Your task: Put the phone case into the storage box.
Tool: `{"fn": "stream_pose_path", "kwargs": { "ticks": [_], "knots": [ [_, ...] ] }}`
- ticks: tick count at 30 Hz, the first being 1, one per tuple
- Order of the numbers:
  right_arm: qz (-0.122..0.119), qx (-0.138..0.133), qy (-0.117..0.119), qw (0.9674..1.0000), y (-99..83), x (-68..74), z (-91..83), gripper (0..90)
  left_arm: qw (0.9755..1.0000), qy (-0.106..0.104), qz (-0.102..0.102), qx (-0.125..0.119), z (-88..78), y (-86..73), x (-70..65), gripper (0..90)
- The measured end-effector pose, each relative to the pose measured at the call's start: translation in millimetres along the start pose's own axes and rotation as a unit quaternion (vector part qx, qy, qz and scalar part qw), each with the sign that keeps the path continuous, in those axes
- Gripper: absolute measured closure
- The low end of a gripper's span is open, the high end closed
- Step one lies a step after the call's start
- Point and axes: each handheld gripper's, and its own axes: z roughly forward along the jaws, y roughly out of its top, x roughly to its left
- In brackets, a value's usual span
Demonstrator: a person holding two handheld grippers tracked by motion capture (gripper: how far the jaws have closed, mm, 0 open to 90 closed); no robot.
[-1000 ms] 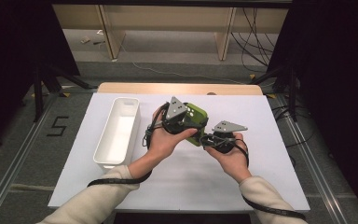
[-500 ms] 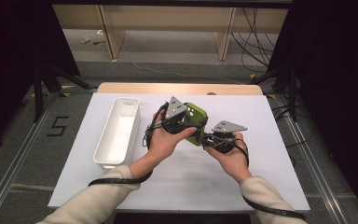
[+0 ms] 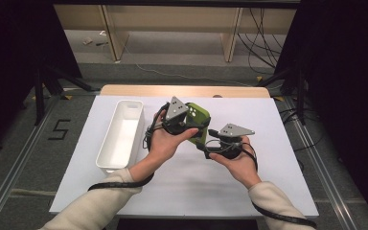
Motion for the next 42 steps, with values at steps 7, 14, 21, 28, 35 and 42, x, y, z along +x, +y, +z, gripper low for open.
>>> {"fn": "stream_pose_path", "kwargs": {
  "ticks": [7,14,21,28,35,42],
  "knots": [
    [-0.016,-0.008,0.002,0.9998,-2.1,-3.7,-6.1,14.6,1.0,0.003,0.003,-0.003,-5.1,2.7,4.4,15.8],
    [-0.014,-0.027,-0.001,0.9995,-1.2,-7.1,-13.9,13.4,0.9999,0.007,0.006,-0.008,-10.9,5.9,8.5,15.8],
    [-0.02,-0.035,0.002,0.9992,-2.5,-7.1,-21.4,13.0,0.9998,0.011,0.007,-0.013,-17.1,8.9,11.5,15.9],
    [-0.023,-0.042,-0.001,0.9989,-5.0,-10.0,-31.5,12.9,0.9997,0.016,0.007,-0.014,-22.4,10.5,15.3,15.8],
    [-0.023,-0.049,-0.007,0.9985,-7.9,-13.6,-41.2,12.9,0.9996,0.022,0.01,-0.015,-27.8,10.7,19.1,15.9],
    [-0.025,-0.049,-0.009,0.9984,-10.7,-14.4,-47.5,13.0,0.9994,0.027,0.011,-0.018,-33.5,11.8,22.3,15.9]
  ]
}}
